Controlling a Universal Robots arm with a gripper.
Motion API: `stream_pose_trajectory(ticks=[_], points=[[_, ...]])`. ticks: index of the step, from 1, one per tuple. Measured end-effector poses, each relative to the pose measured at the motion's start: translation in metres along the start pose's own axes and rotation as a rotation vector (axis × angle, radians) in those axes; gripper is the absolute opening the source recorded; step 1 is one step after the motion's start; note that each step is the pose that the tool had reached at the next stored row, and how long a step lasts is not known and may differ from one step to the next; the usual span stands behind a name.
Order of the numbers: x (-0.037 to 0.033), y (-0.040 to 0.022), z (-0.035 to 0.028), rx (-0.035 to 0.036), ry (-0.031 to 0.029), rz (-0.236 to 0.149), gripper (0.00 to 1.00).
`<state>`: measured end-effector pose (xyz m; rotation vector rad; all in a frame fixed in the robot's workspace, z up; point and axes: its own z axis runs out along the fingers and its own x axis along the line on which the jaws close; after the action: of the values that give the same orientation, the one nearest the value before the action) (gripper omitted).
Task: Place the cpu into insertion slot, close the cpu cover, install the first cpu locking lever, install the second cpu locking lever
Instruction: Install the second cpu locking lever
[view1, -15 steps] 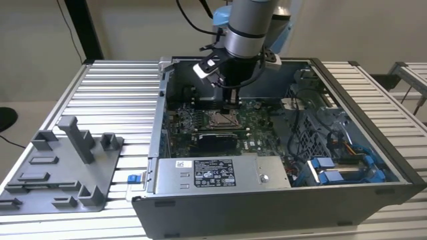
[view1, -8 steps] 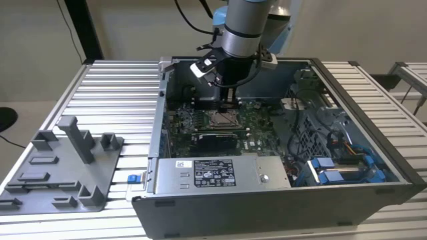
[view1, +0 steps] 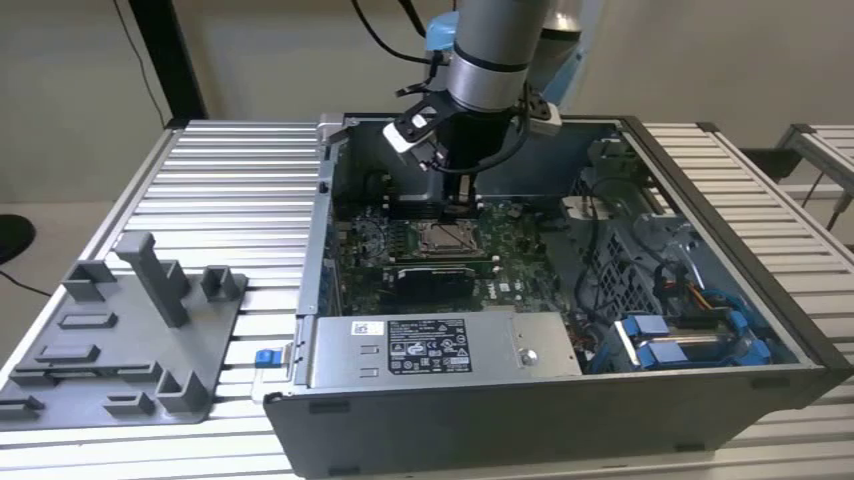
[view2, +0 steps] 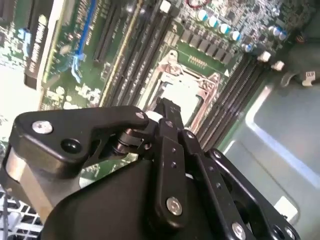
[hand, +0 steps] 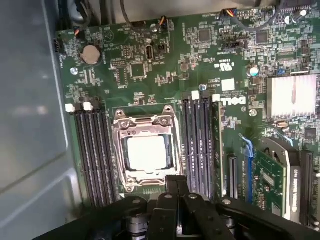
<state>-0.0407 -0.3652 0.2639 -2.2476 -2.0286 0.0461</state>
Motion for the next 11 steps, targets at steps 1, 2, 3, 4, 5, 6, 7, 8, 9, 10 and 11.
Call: stream_pose_trajectory(ticks=[1, 2, 3, 4, 5, 6, 7, 8, 9, 10, 11], points=[[-0.0017, 0.0001, 0.0005, -0.0001, 0.0000, 0.000, 0.00], [-0.0022, 0.0003, 0.0015, -0.0002, 0.0003, 0.000, 0.00], [-0.0024, 0.0004, 0.0025, -0.0003, 0.0004, 0.000, 0.00], [-0.0025, 0.0004, 0.0028, -0.0002, 0.0001, 0.000, 0.00], [-0.0025, 0.0004, 0.0028, -0.0002, 0.0000, 0.000, 0.00], [-0.0025, 0.0004, 0.0028, -0.0001, -0.0002, 0.000, 0.00], [-0.0025, 0.0004, 0.0028, -0.0001, -0.0001, 0.000, 0.00], [-0.0025, 0.0001, 0.0030, 0.0000, -0.0001, 0.000, 0.00], [-0.0028, -0.0006, 0.0031, -0.0001, 0.0000, 0.000, 0.00], [-0.0036, -0.0011, 0.0033, -0.0001, 0.0002, 0.000, 0.00], [-0.0046, -0.0016, 0.0034, -0.0001, 0.0001, 0.000, 0.00]])
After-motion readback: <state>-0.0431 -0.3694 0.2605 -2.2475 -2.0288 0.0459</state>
